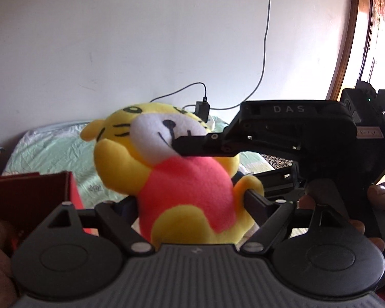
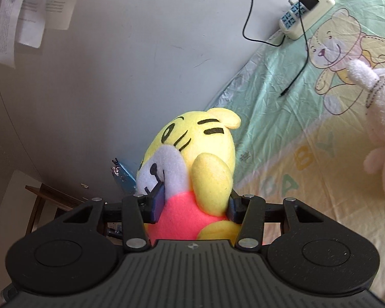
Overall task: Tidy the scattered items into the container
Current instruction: 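Lift the tiger plush with the right gripper over the red box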
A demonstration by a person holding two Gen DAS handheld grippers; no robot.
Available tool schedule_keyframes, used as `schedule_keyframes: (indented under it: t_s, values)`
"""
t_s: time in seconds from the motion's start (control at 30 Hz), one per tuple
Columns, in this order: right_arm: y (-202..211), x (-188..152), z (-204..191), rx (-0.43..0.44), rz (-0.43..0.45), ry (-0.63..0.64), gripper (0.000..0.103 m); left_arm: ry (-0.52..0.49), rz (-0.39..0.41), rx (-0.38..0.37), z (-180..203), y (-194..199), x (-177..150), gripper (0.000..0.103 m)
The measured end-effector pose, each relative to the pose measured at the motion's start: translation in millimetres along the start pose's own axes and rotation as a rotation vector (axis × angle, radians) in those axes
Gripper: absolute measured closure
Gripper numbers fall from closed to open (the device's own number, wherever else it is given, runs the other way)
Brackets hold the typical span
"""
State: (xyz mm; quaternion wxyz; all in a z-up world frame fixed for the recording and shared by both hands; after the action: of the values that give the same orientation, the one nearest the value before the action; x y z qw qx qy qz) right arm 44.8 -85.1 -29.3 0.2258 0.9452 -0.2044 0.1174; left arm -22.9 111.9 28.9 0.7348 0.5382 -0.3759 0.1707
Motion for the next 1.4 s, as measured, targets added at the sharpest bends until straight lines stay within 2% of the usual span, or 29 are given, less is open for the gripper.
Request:
schedule_keyframes:
  t_s: [0.27,0.5,0.73,0.9,1.07,1.27,1.4]
  values:
    - [-71.3,-27.0,-62.9,0.059,-0.057,0.068,0.053,0.046,0.034,0.105,-73.2,57.6,-17.4,0.02]
    - [-140.8,-53.1,-89.5,0.032,-0.118,0.095,0.053,0.091,-0.033,0.134,-139.9,66.5,-38.9,0.019]
    - [-178.3,-69.7,-85.6,-0.065,-0.129,0.065,0.053,0.055,-0.141,0.115,-176.3,43.4,-52.4,0.018]
    - [-183.3,-76.7,-99.9,-0.205,-0.115,0.128,0.053,0.022,-0.213,0.068,-191.6,29.8,-55.5,0.017]
    - [-195.2,-72.8,-100.2,-0.301,-0.131,0.138,0.053,-0.002,-0.238,0.01,-206.3,31.9,-61.9,0.017]
    - [-220.1,-70.6,-99.1,-0.448,-0.15,0.162,0.052,-0.03,-0.272,0.013,-209.5,23.6,-66.2,0.017]
    - [-229.9,-70.6,-100.8,-0.521,-0.168,0.187,0.052,-0.018,-0.277,0.027,-215.6,16.9,-64.3,0.012]
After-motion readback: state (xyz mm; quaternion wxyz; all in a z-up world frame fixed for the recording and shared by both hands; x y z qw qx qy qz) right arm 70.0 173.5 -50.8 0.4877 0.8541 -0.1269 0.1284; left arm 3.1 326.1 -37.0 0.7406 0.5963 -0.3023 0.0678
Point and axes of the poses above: each gripper's, at about its wrist camera, not at the fingertips, and y roughly against the way its jaws point, z to its right, x to its top, the point moved 1 cm from there along -y, roughly the way its jaws point, and after that the axes turned 11 degrees about -z, right-handed, at the moved point
